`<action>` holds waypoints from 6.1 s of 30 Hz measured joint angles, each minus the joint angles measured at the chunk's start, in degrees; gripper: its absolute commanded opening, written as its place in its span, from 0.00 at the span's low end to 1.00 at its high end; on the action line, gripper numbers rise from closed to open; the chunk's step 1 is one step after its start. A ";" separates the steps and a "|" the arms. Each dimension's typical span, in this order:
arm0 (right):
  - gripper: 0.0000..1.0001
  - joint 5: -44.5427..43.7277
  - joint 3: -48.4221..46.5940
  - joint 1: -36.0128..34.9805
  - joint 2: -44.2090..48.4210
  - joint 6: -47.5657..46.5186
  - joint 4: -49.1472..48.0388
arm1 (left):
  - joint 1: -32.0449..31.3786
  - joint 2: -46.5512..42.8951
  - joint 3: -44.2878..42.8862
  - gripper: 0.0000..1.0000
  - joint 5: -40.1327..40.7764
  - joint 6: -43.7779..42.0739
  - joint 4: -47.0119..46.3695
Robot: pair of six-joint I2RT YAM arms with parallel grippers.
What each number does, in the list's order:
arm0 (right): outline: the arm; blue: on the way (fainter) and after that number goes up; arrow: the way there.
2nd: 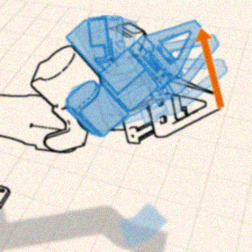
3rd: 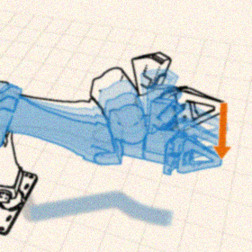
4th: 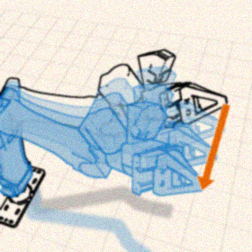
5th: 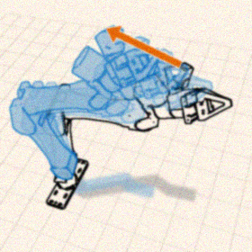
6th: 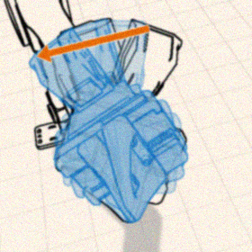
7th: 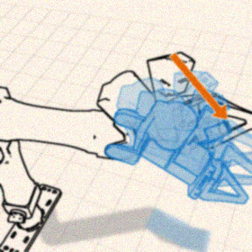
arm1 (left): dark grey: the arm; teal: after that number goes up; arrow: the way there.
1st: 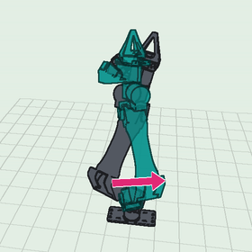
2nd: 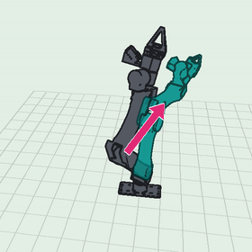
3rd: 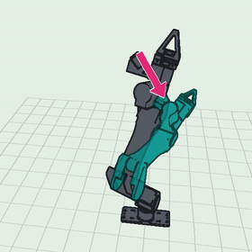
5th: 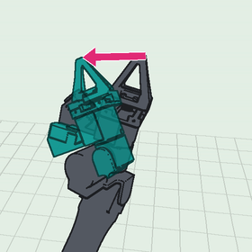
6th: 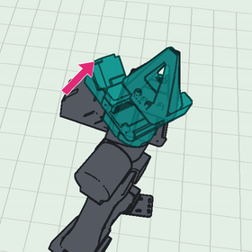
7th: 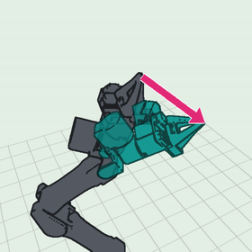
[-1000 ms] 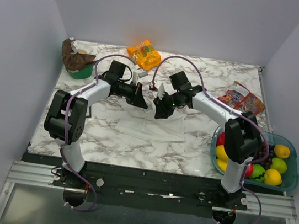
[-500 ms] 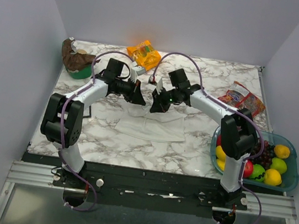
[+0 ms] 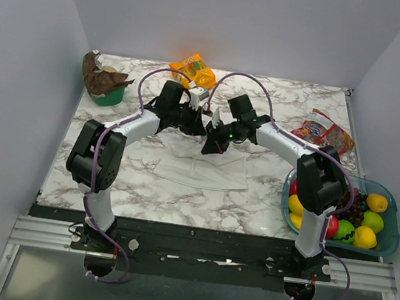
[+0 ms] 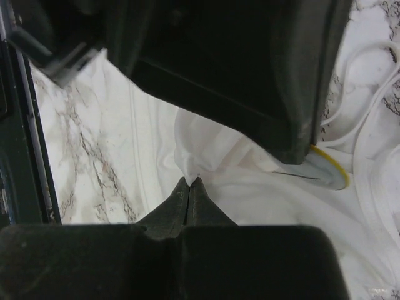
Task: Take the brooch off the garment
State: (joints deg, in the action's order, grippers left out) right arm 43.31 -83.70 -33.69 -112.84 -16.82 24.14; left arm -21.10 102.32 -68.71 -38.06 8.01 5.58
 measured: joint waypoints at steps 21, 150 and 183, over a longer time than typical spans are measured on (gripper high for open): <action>0.62 -4.74 5.25 5.38 15.10 -2.36 -0.07 | 9.88 -3.87 -8.70 0.00 -14.91 -16.85 20.00; 0.58 2.16 3.74 9.60 14.05 -1.31 -0.09 | 16.13 -16.72 4.33 0.00 39.17 -56.33 47.87; 0.59 1.05 3.74 9.60 14.05 -1.27 -0.11 | 16.15 0.28 1.88 0.02 58.05 -45.97 36.41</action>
State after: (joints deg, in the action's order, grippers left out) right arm 44.36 -79.96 -24.10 -98.78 -18.09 24.03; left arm -4.95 102.61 -66.83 19.99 -37.95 42.00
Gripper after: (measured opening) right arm 0.586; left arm 0.010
